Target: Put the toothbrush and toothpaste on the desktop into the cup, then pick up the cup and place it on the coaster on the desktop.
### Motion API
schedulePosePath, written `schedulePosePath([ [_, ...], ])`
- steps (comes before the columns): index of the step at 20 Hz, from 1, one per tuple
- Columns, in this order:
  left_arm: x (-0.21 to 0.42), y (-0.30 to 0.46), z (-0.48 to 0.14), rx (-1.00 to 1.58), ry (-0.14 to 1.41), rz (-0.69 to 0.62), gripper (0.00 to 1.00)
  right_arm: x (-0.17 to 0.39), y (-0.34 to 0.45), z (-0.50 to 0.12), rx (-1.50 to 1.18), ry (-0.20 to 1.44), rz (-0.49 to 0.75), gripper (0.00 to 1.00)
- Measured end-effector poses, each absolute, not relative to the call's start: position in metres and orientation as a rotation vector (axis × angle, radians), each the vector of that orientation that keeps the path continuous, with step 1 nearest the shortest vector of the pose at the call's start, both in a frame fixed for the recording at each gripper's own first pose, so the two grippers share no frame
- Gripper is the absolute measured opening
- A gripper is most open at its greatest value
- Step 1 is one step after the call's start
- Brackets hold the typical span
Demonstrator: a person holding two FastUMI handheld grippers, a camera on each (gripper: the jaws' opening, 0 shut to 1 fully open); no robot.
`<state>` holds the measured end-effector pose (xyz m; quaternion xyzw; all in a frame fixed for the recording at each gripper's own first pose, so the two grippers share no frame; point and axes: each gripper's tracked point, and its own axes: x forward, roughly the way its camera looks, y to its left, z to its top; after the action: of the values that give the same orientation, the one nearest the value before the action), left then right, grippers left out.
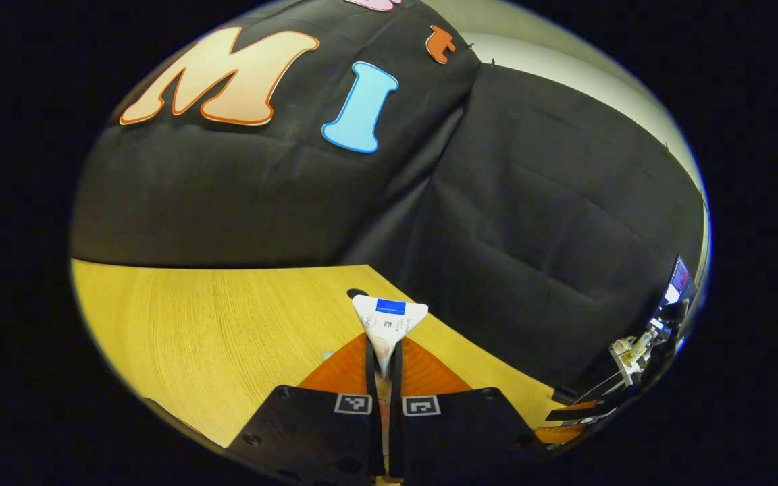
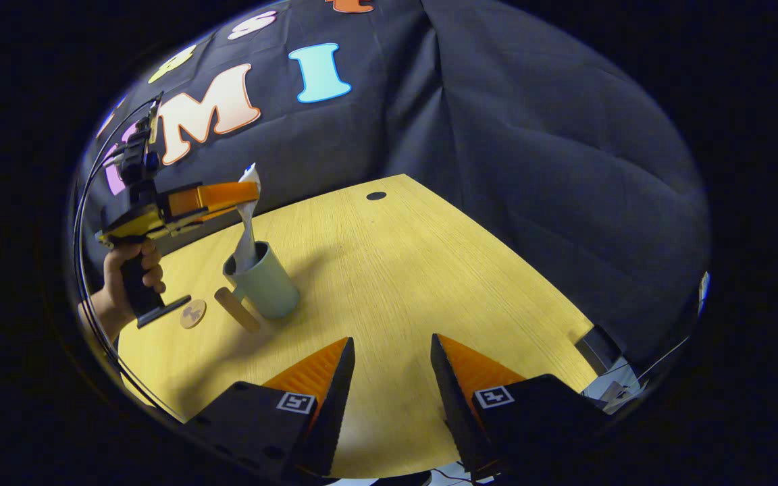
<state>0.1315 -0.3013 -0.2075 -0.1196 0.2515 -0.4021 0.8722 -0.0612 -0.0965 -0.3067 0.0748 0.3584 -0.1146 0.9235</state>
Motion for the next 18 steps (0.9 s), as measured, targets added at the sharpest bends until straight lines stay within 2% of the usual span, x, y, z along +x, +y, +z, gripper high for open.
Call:
schedulePosePath([
  [1, 0.129, -0.301, -0.208, -0.247, 0.517, -0.842, 0.04, -0.061, -0.097, -0.306, 0.151, 0.73, -0.234, 0.64],
  [2, 0.129, -0.303, -0.208, -0.242, 0.499, -0.846, 0.0, -0.059, -0.096, -0.304, 0.143, 0.726, -0.235, 0.64],
  [3, 0.127, -0.3, -0.208, -0.227, 0.5, -0.847, 0.02, -0.054, -0.094, -0.302, 0.133, 0.723, -0.234, 0.64],
  [4, 0.124, -0.3, -0.209, -0.211, 0.505, -0.848, 0.03, -0.047, -0.089, -0.3, 0.124, 0.717, -0.229, 0.71],
  [6, 0.125, -0.295, -0.208, -0.184, 0.479, -0.828, 0.06, -0.04, -0.086, -0.294, 0.109, 0.704, -0.21, 0.7],
  [7, 0.122, -0.291, -0.207, -0.178, 0.469, -0.818, 0.07, -0.036, -0.084, -0.293, 0.103, 0.701, -0.199, 0.64],
  [8, 0.118, -0.288, -0.208, -0.176, 0.462, -0.813, 0.07, -0.034, -0.082, -0.293, 0.098, 0.699, -0.188, 0.7],
  [9, 0.112, -0.282, -0.213, -0.168, 0.474, -0.806, 0.09, -0.031, -0.082, -0.292, 0.092, 0.698, -0.18, 0.71],
  [10, 0.107, -0.28, -0.212, -0.164, 0.476, -0.806, 0.07, -0.029, -0.083, -0.29, 0.09, 0.691, -0.174, 0.71],
  [11, 0.104, -0.28, -0.207, -0.163, 0.468, -0.805, 0.1, -0.024, -0.081, -0.288, 0.1, 0.684, -0.166, 0.71],
  [12, 0.101, -0.274, -0.201, -0.159, 0.47, -0.795, 0.13, -0.019, -0.079, -0.287, 0.11, 0.679, -0.158, 0.65],
  [13, 0.098, -0.275, -0.203, -0.162, 0.474, -0.801, 0.28, -0.015, -0.076, -0.286, 0.122, 0.679, -0.146, 0.71],
  [14, 0.095, -0.271, -0.203, -0.156, 0.481, -0.785, 0.42, -0.011, -0.071, -0.288, 0.14, 0.686, -0.131, 0.65],
  [15, 0.092, -0.264, -0.202, -0.152, 0.485, -0.768, 0.57, -0.006, -0.064, -0.288, 0.167, 0.7, -0.112, 0.71],
  [16, 0.091, -0.258, -0.2, -0.153, 0.484, -0.75, 0.71, 0.0, -0.057, -0.286, 0.195, 0.712, -0.09, 0.71],
  [17, 0.088, -0.252, -0.196, -0.159, 0.48, -0.732, 0.83, 0.005, -0.049, -0.283, 0.217, 0.717, -0.062, 0.67],
  [18, 0.087, -0.247, -0.194, -0.161, 0.479, -0.715, 0.87, 0.011, -0.041, -0.281, 0.229, 0.722, -0.036, 0.67],
])
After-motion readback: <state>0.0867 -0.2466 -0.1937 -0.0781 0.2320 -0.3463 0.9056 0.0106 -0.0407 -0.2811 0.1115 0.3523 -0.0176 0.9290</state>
